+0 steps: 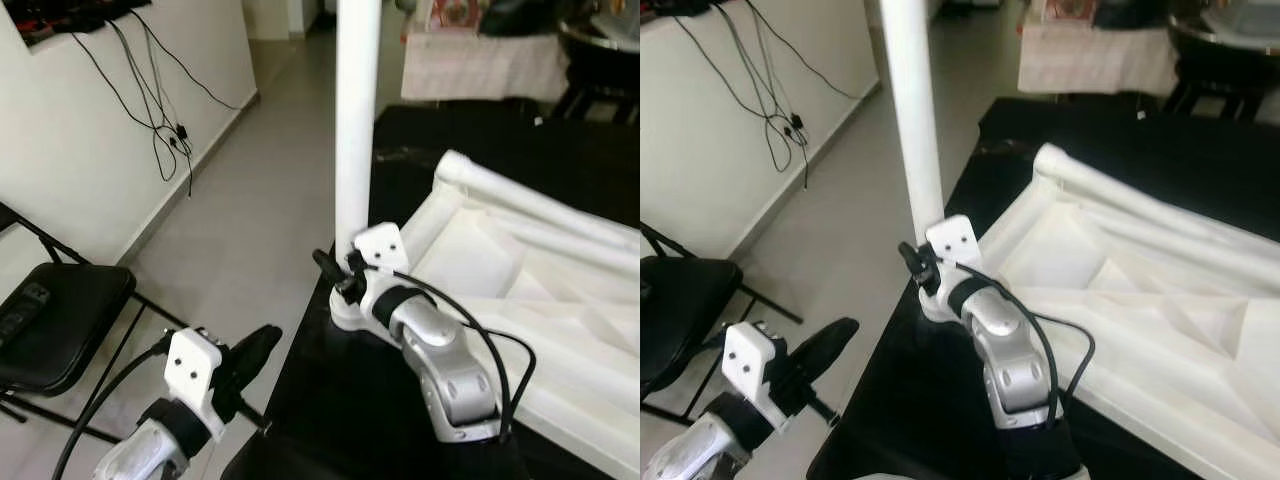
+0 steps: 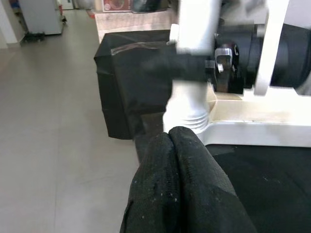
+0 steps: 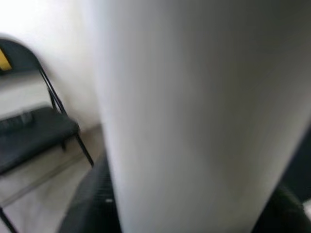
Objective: Building children table
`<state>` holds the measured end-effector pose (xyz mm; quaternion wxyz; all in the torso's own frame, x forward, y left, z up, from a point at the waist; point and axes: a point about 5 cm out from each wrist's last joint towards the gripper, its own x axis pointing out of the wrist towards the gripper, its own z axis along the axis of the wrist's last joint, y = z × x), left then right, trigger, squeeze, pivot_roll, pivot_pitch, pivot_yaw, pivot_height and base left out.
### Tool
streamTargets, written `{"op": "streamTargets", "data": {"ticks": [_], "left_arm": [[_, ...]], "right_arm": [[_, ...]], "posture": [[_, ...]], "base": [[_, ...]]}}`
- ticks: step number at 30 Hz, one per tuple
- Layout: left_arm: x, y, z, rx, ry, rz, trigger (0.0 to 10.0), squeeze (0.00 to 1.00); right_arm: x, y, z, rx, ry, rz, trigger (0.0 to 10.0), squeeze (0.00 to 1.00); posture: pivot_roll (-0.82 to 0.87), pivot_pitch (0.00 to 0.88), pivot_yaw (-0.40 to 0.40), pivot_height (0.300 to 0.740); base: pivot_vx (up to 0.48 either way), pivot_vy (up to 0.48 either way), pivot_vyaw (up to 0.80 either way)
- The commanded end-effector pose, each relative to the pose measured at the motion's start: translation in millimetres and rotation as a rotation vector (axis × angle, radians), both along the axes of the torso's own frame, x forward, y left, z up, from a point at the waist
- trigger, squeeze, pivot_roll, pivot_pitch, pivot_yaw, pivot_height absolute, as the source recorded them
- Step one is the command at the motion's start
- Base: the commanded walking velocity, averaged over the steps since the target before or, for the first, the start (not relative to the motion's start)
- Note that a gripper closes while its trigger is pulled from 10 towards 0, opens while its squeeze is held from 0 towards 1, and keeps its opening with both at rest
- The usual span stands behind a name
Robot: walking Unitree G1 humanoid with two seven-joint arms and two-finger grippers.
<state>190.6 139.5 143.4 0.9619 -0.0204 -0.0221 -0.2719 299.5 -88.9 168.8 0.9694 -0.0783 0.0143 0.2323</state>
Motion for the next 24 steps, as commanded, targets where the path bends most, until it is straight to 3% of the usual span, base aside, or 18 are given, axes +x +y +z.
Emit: {"op": "streamTargets", "data": {"ticks": [1, 8, 9, 15, 16, 17, 24], "left_arm": [[0.5, 5.0, -4.0, 0.002, 0.015, 0.029, 10.0, 0.00], [2.9, 9.6, -3.8, 0.018, 0.002, 0.076, 10.0, 0.00], [4.4, 14.6, -3.3, 0.037, -0.014, 0.137, 10.0, 0.00], [2.2, 25.9, -4.3, 0.072, -0.035, 0.269, 10.0, 0.00], [1.6, 27.4, -4.9, 0.075, -0.034, 0.282, 10.0, 0.00], [0.6, 29.1, -5.7, 0.078, -0.033, 0.295, 10.0, 0.00], [0.5, 32.4, -7.9, 0.079, -0.031, 0.315, 10.0, 0.00]], "right_arm": [[-3.9, 1.4, -6.5, 0.004, 0.036, 0.028, 10.0, 1.00], [-11.9, -6.0, -8.8, 0.039, 0.024, 0.047, 10.0, 1.00], [-17.2, -11.3, -11.6, 0.040, 0.002, 0.039, 10.0, 1.00], [-25.6, -20.3, -14.5, 0.066, -0.018, 0.020, 10.0, 1.00], [-26.4, -21.1, -14.8, 0.065, -0.022, 0.019, 10.0, 0.35], [-26.9, -22.1, -14.3, 0.067, -0.030, 0.013, 10.0, 0.00], [-26.5, -25.3, -15.1, 0.078, -0.039, -0.020, 10.0, 0.00]], "posture": [[-0.04, 0.113, 0.044, 0.740], [-0.05, 0.116, 0.048, 0.740], [-0.06, 0.117, 0.051, 0.740], [-0.06, 0.114, 0.053, 0.740], [-0.06, 0.114, 0.053, 0.740], [-0.06, 0.113, 0.054, 0.740], [-0.06, 0.107, 0.058, 0.740]], "base": [[0.000, 0.000, 0.00], [0.000, 0.000, 0.00], [0.000, 0.000, 0.00], [0.000, 0.000, 0.00], [0.000, 0.000, 0.00], [0.000, 0.000, 0.00], [0.000, 0.000, 0.00]]}}
